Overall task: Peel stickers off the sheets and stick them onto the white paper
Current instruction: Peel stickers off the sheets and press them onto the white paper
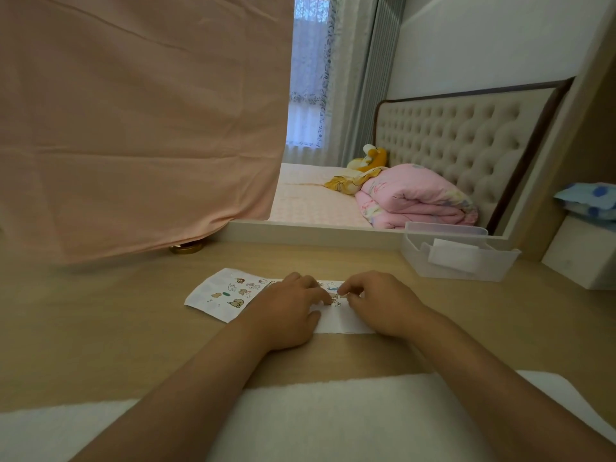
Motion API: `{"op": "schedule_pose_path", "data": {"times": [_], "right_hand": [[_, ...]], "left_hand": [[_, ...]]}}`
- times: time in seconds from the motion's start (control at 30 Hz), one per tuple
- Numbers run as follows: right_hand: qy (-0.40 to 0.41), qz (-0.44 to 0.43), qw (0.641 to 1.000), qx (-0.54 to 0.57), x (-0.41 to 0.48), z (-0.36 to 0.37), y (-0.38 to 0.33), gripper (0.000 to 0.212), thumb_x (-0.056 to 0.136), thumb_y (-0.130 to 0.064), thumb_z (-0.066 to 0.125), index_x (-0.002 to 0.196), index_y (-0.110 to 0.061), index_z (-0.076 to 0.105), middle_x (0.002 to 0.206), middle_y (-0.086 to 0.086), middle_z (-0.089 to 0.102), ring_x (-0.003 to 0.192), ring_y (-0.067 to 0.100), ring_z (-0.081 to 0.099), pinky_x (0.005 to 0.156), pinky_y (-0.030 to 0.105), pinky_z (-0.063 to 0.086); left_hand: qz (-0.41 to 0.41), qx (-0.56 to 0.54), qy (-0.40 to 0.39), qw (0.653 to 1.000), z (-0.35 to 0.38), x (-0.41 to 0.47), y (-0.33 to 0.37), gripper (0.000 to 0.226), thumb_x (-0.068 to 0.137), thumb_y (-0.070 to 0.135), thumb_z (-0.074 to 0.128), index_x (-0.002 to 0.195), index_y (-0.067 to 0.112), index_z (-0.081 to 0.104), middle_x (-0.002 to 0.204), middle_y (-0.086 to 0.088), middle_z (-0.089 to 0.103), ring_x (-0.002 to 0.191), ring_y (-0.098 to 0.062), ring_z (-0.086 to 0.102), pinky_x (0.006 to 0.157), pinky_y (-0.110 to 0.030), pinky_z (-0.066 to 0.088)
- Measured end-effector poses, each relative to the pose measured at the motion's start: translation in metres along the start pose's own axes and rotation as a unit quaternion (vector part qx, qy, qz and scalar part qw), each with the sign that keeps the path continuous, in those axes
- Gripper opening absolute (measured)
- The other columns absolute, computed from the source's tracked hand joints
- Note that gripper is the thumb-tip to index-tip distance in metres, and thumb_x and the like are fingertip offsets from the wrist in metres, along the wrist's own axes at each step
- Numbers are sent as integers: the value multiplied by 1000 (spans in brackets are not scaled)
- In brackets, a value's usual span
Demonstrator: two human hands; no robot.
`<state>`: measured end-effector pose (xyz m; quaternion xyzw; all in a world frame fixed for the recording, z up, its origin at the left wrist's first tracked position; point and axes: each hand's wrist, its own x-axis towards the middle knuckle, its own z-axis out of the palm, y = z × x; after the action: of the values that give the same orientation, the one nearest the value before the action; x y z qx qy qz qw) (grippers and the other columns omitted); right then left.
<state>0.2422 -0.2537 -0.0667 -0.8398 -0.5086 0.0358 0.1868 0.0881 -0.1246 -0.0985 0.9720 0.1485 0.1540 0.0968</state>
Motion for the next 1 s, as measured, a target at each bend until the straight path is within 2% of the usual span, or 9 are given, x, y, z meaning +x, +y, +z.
{"op": "schedule_pose_path", "data": {"times": [0.23, 0.4, 0.47, 0.53, 0.57, 0.7, 0.83, 0.9, 1.0], "right_hand": [[-44, -104, 979, -171, -16, 8, -2, 42, 97, -27, 46, 136, -36, 60, 129, -5, 49, 117, 22, 48, 88, 32, 45], [-28, -120, 971, -206, -19, 11, -4, 42, 99, -27, 43, 138, -29, 57, 127, -3, 48, 116, 23, 47, 86, 35, 47], [-27, -123, 970, -208, -20, 11, -4, 43, 100, -26, 42, 140, -28, 55, 127, -1, 48, 115, 23, 46, 85, 36, 48], [-24, -124, 970, -206, -20, 11, -2, 43, 100, -25, 42, 141, -29, 54, 128, -2, 48, 116, 23, 46, 85, 35, 47], [-22, -125, 970, -205, -21, 12, -2, 43, 100, -25, 42, 141, -29, 54, 129, -2, 48, 117, 23, 46, 85, 35, 47], [-16, -122, 972, -202, -25, 8, 4, 41, 99, -30, 42, 136, -29, 59, 134, -4, 50, 119, 21, 47, 89, 37, 48], [15, -129, 969, -211, -24, 9, 8, 41, 98, -35, 42, 133, -29, 62, 135, -5, 53, 121, 21, 46, 94, 35, 42], [19, -142, 970, -197, -24, 13, 5, 46, 99, -39, 39, 140, -27, 54, 147, -3, 46, 132, 21, 41, 103, 37, 36], [-29, -153, 970, -185, -25, 21, -2, 51, 103, -39, 33, 150, -22, 40, 158, -2, 35, 141, 20, 34, 109, 40, 31]], "left_hand": [[-7, 23, -23, 999, 0, -1, 4, 42, 100, 28, 44, 138, 39, 56, 136, 15, 52, 125, -12, 41, 98, -33, 44], [-2, 93, -26, 995, 2, 0, 11, 49, 101, 30, 37, 148, 38, 44, 143, 8, 45, 126, -18, 40, 99, -34, 43], [-9, 118, -33, 992, 4, 0, 12, 56, 97, 39, 25, 152, 37, 38, 144, 6, 42, 126, -19, 40, 101, -33, 40], [-10, 135, -34, 990, 5, -1, 14, 74, 85, 45, 6, 153, 36, 35, 146, 6, 41, 127, -18, 39, 100, -32, 39], [-14, 134, -34, 990, 5, -1, 15, 77, 83, 45, 4, 153, 35, 35, 146, 6, 40, 128, -18, 38, 100, -32, 38], [-19, 126, -31, 991, 5, -2, 20, 53, 100, 36, 31, 151, 27, 40, 152, 7, 39, 133, -17, 38, 99, -32, 41], [-28, 126, -25, 991, 4, -1, 22, 48, 101, 34, 35, 147, 25, 47, 151, 8, 43, 131, -17, 42, 96, -32, 44], [-29, 121, -18, 992, 6, -1, 23, 46, 101, 34, 35, 144, 26, 50, 150, 9, 45, 131, -17, 43, 94, -31, 44], [-31, 120, -16, 992, 7, -3, 21, 45, 102, 33, 34, 143, 25, 50, 150, 9, 43, 132, -16, 41, 94, -31, 44]]}}
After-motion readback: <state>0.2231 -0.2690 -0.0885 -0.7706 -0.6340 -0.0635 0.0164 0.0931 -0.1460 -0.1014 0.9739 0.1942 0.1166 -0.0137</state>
